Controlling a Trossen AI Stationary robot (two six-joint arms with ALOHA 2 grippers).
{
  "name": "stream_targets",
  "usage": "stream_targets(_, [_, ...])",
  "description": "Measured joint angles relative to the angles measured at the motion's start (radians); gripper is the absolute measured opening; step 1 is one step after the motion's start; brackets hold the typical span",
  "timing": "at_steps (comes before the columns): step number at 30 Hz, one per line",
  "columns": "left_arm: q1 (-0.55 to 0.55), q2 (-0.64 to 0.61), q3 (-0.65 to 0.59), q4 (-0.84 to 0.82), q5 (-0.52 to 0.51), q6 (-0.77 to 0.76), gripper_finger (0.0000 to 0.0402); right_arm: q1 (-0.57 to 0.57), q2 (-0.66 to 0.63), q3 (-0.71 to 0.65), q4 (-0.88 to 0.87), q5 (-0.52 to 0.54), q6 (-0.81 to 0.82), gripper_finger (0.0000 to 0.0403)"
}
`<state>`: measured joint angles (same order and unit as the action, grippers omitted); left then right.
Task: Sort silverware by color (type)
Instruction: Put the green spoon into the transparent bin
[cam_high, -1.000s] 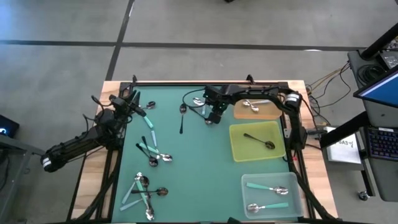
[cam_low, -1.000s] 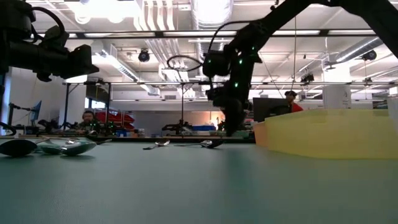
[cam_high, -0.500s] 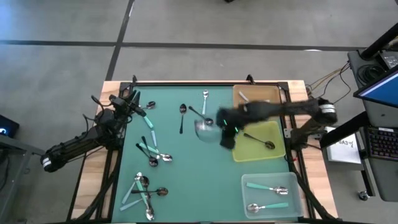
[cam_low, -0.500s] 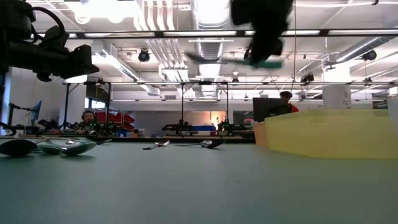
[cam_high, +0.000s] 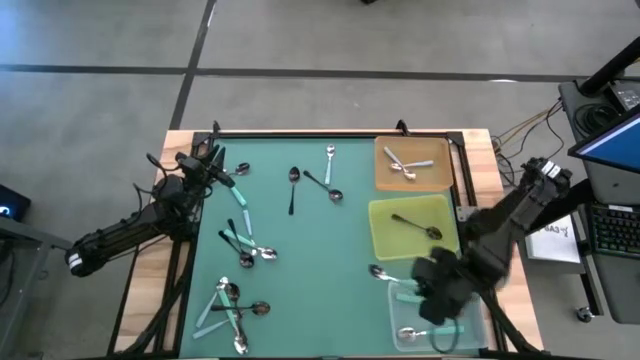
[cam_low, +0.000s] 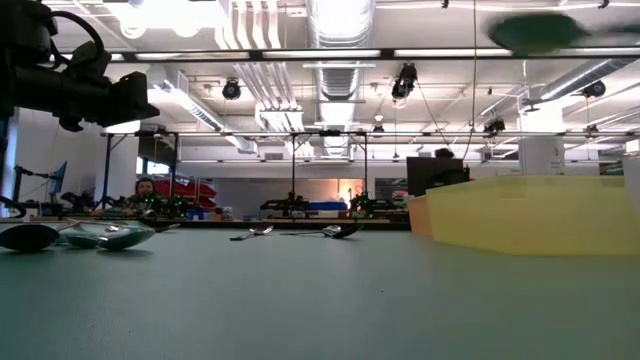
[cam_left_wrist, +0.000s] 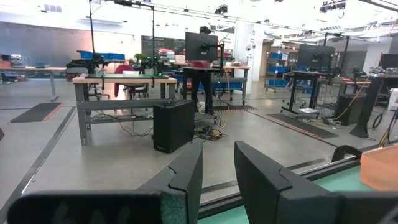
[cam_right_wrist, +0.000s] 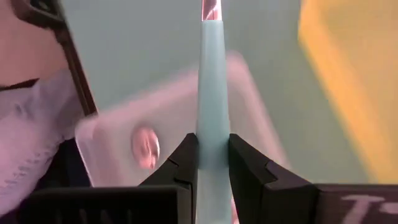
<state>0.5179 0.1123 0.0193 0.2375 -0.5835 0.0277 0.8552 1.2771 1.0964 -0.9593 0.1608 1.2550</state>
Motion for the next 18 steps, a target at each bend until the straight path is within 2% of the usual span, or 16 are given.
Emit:
stream_targets(3, [0.000, 0.000, 0.000, 0.000, 0.000, 0.000, 0.0077, 0.108, 0.000, -0.058, 0.012, -0.004, 0.234, 0.0048])
stream_targets(5, [0.000, 0.000, 0.000, 0.000, 0.000, 0.000, 0.0077, 0.159, 0.001, -0.091, 0.058, -0.002, 0.327, 0.0048])
stream_targets(11, [0.000, 0.000, 0.000, 0.000, 0.000, 0.000, 0.0077, 0.208, 0.001, -0.142, 0.152, -0.003, 0.427, 0.0053])
stream_targets(18, [0.000, 0.000, 0.000, 0.000, 0.000, 0.000, 0.0077, 0.207, 0.001, -0.138, 0.151, -0.010, 0.492, 0.0118])
